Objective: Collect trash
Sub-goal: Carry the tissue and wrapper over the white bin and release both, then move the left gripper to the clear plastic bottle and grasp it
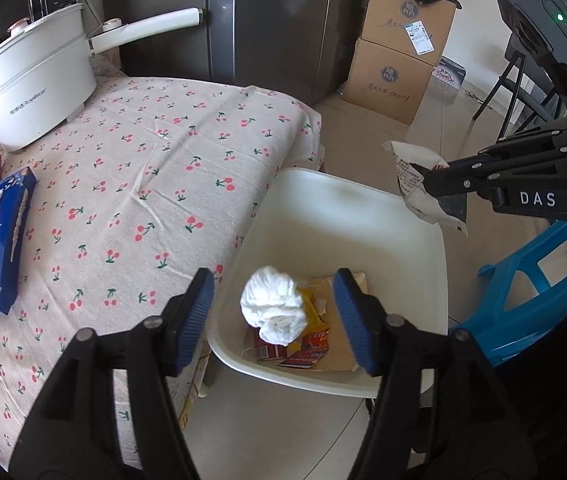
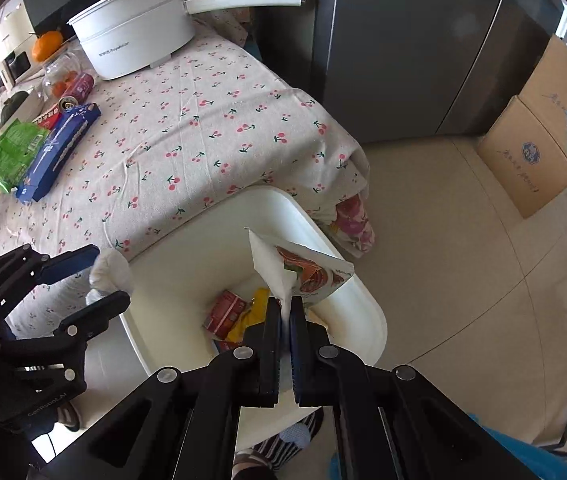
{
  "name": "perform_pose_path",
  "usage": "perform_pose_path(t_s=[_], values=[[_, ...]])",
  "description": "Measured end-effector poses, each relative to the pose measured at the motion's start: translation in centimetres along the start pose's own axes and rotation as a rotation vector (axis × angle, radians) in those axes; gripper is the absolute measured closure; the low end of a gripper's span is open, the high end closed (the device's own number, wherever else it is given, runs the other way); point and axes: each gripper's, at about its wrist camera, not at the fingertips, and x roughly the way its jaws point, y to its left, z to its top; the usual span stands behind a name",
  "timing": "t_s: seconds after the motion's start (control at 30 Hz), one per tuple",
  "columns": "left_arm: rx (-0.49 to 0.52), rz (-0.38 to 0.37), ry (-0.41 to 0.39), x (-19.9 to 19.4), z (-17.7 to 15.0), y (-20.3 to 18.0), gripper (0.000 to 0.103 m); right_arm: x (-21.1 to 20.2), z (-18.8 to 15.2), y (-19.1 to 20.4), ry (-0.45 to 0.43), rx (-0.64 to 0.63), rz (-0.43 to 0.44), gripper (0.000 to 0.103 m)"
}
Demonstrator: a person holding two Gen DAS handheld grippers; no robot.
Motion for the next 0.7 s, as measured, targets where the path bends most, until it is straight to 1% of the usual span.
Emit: perform_pose_path(t_s=[0.1, 0.17, 0.2, 0.27, 0.4, 0.47, 0.5, 0.53, 0.57, 0.6, 0.7], values=[[-0.004, 0.017, -0.011, -0.4, 0.1, 0.3, 0.019, 0.1, 0.0, -0.1, 0.004, 0.002, 0.003, 0.098], [-0.021, 0.035, -0.018, -0.7, 0.1, 0.7, 0.017, 0.2, 0.1, 0.0, 0.009, -0.001, 0.004, 0.098], [-0.032, 0.042, -0.019, -0.9, 0.1, 1.0, 0.013, 0.3, 0.1, 0.1, 0.013, -0.004, 0.005, 0.098], [-0.055, 0.056, -0.026, -1.4, 0.0, 1.6, 0.009, 0.4, 0.1, 0.4, 0.020, -0.010, 0.008, 0.098], [-0.091, 0.074, -0.037, -2.4, -0.2, 2.8, 0.006, 0.7, 0.3, 1.0, 0.030, -0.016, 0.013, 0.095], [-0.107, 0.083, -0.039, -2.8, -0.3, 3.5, 0.005, 0.8, 0.4, 1.1, 0.040, -0.004, 0.026, 0.088], [-0.114, 0.090, -0.041, -3.0, -0.4, 3.8, 0.005, 0.9, 0.5, 1.1, 0.044, 0.004, 0.037, 0.078], [-0.121, 0.100, -0.041, -3.2, -0.5, 4.0, 0.005, 0.9, 0.5, 1.2, 0.048, 0.011, 0.047, 0.063], [-0.127, 0.107, -0.040, -3.4, -0.5, 4.3, 0.005, 0.9, 0.6, 1.2, 0.048, 0.016, 0.052, 0.054], [-0.133, 0.113, -0.039, -3.5, -0.6, 4.6, 0.005, 0.8, 0.6, 1.3, 0.043, 0.020, 0.051, 0.042], [-0.156, 0.130, -0.037, -4.2, -0.9, 5.6, 0.004, 0.5, 0.8, 1.7, 0.027, 0.020, 0.051, 0.038]])
